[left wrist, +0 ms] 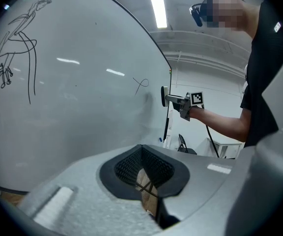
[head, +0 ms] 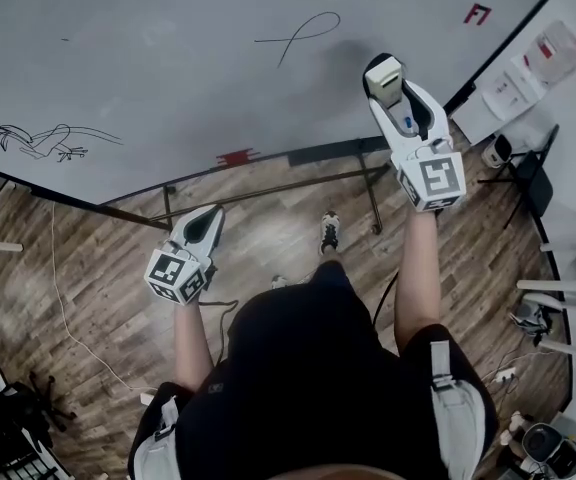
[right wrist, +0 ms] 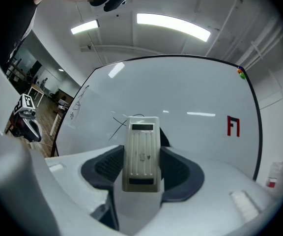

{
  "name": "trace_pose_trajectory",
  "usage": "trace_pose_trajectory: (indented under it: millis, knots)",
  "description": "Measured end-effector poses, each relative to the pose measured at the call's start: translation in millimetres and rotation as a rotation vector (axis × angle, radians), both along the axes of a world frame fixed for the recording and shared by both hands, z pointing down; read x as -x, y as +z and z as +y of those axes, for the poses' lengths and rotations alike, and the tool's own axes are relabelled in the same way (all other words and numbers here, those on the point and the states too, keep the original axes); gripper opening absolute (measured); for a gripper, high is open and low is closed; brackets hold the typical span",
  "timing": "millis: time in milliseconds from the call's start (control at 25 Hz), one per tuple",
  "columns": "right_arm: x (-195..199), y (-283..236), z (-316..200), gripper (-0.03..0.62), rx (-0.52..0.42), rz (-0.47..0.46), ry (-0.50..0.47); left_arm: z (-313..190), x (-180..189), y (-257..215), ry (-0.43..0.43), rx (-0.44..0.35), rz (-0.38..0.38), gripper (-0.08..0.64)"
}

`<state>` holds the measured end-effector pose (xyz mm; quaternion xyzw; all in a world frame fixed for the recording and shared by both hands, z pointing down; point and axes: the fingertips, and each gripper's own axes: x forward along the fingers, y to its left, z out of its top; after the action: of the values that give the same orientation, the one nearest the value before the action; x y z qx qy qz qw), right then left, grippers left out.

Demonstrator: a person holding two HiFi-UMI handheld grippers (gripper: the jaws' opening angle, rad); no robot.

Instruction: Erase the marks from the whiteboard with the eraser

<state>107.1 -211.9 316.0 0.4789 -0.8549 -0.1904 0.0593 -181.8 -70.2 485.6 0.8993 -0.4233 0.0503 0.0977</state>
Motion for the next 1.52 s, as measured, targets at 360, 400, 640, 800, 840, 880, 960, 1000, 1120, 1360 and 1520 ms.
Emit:
trace_pose_trajectory:
  millis: [360,400,640,800,840,880,960,1000,1120,1360,1520]
  knots:
    - [3,-22,-40,0.232,-0.048,0.048,-0.012,-29,-9,-4,-0.026,-0.004,0.012,0.011]
    - [3,-24,-44,0.232,-0.055,0.055,-0.011,-32,-10,-3,-0.029,-0.003,0.012,0.011]
    - [-1,-55,-59,0.232,-0.161,0.045,0.028,-49,-10,-1,-0.048,0.0,0.003,0.011]
    - [12,-83,-60,0.232,-0.244,0.029,-0.015,-56,-4,2,-0.069,0.006,0.01,0.011]
    - [13,-89,-61,0.232,-0.255,0.028,-0.019,-57,-5,2,-0.071,0.007,0.01,0.011]
    - [14,-94,-62,0.232,-0.267,0.032,-0.018,-59,-5,3,-0.07,0.008,0.011,0.011]
    - [17,-105,-61,0.232,-0.293,0.043,-0.014,-62,-7,3,-0.069,0.008,0.014,0.011]
    - [19,-108,-61,0.232,-0.302,0.045,-0.012,-63,-7,3,-0.067,0.01,0.015,0.011]
    - [22,-108,-62,0.23,-0.313,0.043,0.001,-64,-7,6,-0.061,0.018,0.014,0.011]
    - [28,-108,-61,0.23,-0.347,0.056,0.028,-63,-11,11,-0.044,0.029,0.009,0.011]
    - [36,-105,-59,0.23,-0.349,0.058,0.024,-58,-10,13,-0.04,0.035,0.004,0.011]
